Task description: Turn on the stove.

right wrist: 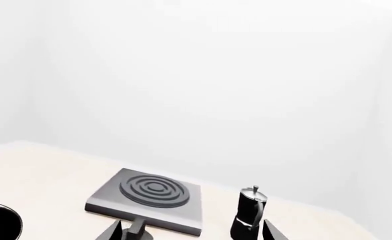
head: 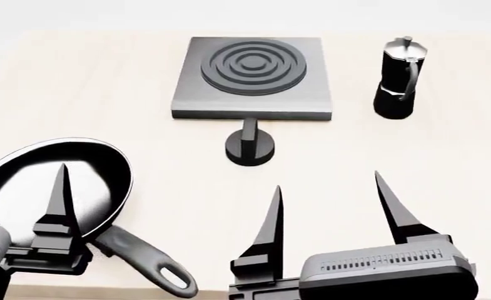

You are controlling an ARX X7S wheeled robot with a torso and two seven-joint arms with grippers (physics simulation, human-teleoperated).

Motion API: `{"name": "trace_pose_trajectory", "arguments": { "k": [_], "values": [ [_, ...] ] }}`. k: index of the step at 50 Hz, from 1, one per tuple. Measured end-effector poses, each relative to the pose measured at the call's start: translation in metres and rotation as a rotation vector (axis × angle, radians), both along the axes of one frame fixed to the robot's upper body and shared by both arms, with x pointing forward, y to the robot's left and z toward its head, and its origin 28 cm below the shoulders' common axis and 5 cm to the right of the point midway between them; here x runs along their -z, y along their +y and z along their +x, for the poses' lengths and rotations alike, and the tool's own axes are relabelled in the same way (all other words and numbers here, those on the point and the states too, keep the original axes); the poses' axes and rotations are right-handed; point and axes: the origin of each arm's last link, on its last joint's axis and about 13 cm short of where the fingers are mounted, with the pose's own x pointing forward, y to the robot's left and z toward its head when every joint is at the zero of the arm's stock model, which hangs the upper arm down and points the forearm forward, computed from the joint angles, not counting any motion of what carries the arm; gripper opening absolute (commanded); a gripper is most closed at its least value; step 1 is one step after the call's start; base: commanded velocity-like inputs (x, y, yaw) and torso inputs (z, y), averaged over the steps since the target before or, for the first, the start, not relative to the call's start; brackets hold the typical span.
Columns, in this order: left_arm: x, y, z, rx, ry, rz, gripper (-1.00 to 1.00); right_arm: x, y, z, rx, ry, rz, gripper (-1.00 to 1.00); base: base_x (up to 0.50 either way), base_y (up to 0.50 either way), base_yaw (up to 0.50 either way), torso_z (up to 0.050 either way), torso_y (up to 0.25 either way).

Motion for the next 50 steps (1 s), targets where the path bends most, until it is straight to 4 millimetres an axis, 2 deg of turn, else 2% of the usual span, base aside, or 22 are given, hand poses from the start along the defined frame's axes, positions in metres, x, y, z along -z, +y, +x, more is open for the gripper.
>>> {"name": "trace_pose_trajectory", "arguments": {
  "k": [50],
  "values": [
    [0.0002, -0.0004, 0.0004, -0.003, -0.001, 0.005, 1.00, 0.0015, 0.0016, 0.0012, -0.005, 0.006, -0.027, 1.00, 0.00, 0.10, 0.00, 0.000, 0.000]
  ]
}}
